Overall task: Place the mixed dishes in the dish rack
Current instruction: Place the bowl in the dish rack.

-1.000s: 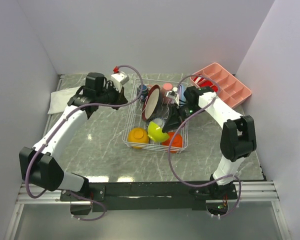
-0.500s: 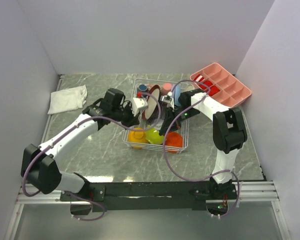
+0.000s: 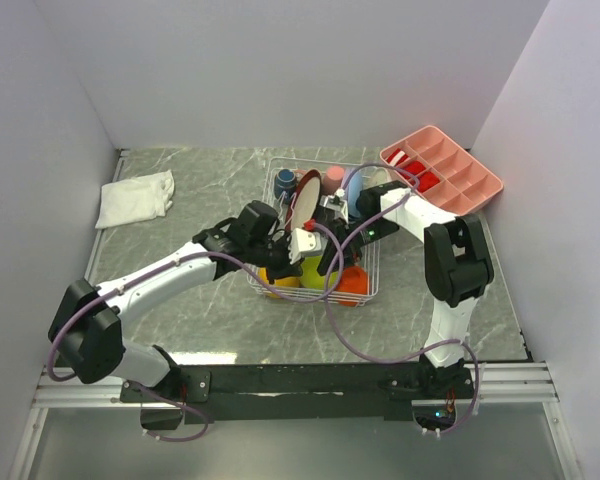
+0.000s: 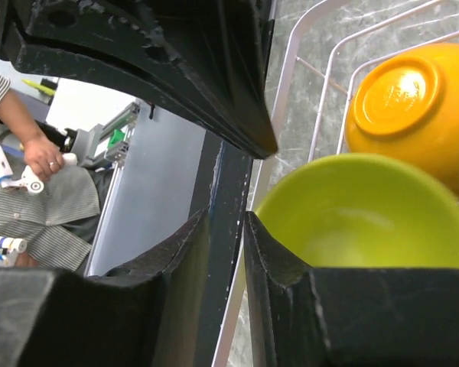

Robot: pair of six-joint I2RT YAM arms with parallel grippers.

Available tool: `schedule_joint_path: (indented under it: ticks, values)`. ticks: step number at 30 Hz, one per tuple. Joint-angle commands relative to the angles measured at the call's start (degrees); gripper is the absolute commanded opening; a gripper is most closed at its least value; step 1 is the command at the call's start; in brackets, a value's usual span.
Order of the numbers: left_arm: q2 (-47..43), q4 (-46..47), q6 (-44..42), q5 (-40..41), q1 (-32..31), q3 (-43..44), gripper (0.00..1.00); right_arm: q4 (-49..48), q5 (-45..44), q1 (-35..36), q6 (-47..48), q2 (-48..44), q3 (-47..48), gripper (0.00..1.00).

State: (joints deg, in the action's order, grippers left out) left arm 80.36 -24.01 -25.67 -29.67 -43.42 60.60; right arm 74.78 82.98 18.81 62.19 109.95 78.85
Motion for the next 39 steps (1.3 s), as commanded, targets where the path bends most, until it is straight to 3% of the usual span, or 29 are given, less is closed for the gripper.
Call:
schedule_joint_path:
  ticks: [1,4,6,11,13,14,15,17,18,21,25,30,33,34,37,39]
  values:
    - [1.4,7.5,2.8,-0.2,-0.6,0.0,0.01,7.9,8.4,-2.1,3.4,0.6,-2.3,0.33]
    - [3.2,9.2,3.7,-0.4,-1.2,0.4,0.01,7.9,7.5,-2.2,4.4,1.3,-1.4,0.34]
    - [4.5,8.8,3.4,-0.7,-1.3,1.5,0.01,7.9,8.0,-2.1,4.3,0.4,-1.0,0.39]
    - [3.4,3.1,1.4,3.4,-1.3,3.5,0.01,8.0,6.4,-1.6,7.1,-4.3,-1.5,0.41]
    - [1.5,1.0,-0.9,5.4,-1.3,3.6,0.18,7.9,5.6,-1.6,7.6,-6.7,-2.5,0.42]
    - [0.3,0.3,-1.4,6.5,-1.1,3.5,0.33,8.0,5.3,-1.6,7.7,-7.5,-2.7,0.44]
    - [-0.4,0.1,-1.3,7.2,-1.1,3.0,0.57,7.9,4.7,-1.6,8.0,-9.6,-3.4,0.45]
    - [-1.5,-0.3,-0.7,6.6,-1.1,2.9,0.68,7.9,3.1,-1.4,9.4,-11.9,-4.1,0.46]
    - [-1.7,-0.4,0.0,6.6,-1.3,3.1,0.78,7.9,2.6,-1.4,9.9,-13.7,-4.4,0.47]
    - [-1.8,-1.0,1.7,5.9,-1.2,4.2,0.85,7.8,1.7,-1.5,9.6,-13.9,-3.4,0.5]
    - [-1.1,-1.2,2.1,7.5,-1.2,5.8,0.85,8.0,1.6,-1.3,10.6,-12.3,-1.4,0.51]
    - [-0.5,0.6,4.1,5.2,-1.3,7.2,0.85,6.2,-4.3,-0.3,9.5,-18.9,0.3,0.51]
    - [2.9,0.0,7.2,5.2,-2.4,9.5,0.87,-4.6,-12.2,-0.6,-1.5,-27.8,-3.8,0.52]
    - [3.8,0.5,8.0,6.3,-3.0,9.8,0.87,-15.8,-14.8,-0.9,-10.7,-31.2,-6.2,0.53]
    - [5.9,4.8,11.2,11.3,-5.9,9.5,0.87,-38.4,-28.5,-1.4,-25.5,-46.1,-18.2,0.6]
    - [7.4,4.9,15.2,13.0,-7.1,11.7,0.85,-47.8,-40.5,-1.6,-33.0,-55.5,-25.6,0.66]
